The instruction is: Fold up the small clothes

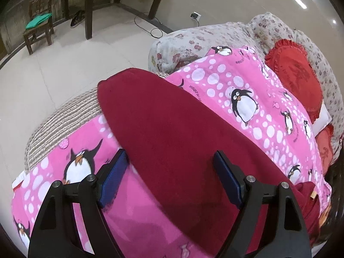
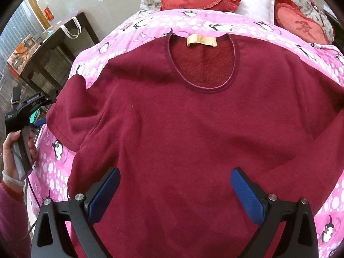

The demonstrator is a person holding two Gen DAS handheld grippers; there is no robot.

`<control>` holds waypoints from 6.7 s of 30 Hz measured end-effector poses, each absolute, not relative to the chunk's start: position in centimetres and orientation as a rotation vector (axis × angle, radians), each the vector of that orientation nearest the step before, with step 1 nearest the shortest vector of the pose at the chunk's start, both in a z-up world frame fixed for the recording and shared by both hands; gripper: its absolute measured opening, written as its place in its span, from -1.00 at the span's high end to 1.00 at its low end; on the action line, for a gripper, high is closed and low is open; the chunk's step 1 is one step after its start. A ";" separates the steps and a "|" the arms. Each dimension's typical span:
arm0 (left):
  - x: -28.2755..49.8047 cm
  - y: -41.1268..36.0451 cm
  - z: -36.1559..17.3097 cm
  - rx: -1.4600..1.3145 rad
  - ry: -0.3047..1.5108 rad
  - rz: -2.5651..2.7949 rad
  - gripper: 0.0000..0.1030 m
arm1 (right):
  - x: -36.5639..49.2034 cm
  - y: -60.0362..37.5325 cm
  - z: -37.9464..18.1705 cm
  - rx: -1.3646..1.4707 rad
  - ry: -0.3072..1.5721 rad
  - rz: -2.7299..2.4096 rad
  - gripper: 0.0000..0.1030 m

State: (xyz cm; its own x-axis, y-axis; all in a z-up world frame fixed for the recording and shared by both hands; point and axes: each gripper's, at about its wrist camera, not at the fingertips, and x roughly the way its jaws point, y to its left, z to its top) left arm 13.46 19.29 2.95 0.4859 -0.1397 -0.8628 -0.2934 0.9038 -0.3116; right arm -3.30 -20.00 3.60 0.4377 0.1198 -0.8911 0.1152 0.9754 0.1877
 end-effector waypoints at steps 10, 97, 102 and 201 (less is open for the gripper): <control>14.1 20.4 3.5 -0.570 1.033 0.049 0.84 | -3.5 -20.3 3.2 0.248 1.129 0.001 -0.99; -3.9 1.6 3.1 -0.062 1.091 -0.333 -0.10 | -9.2 -30.4 12.2 0.293 0.811 -0.048 0.00; -3.7 2.0 2.6 -0.095 1.099 -0.331 -0.10 | -1.6 -23.0 9.4 0.212 0.880 0.275 0.00; 0.3 -2.4 5.0 -0.026 0.941 -0.241 -0.21 | -3.6 -35.2 7.9 0.148 0.884 -0.118 0.05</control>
State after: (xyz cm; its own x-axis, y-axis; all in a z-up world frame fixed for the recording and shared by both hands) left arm 0.34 -2.36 4.98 0.5644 -0.2159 -0.7968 0.1934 0.9729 -0.1267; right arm -3.63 -35.18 7.87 0.6287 -0.0417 -0.7766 0.1641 0.9832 0.0800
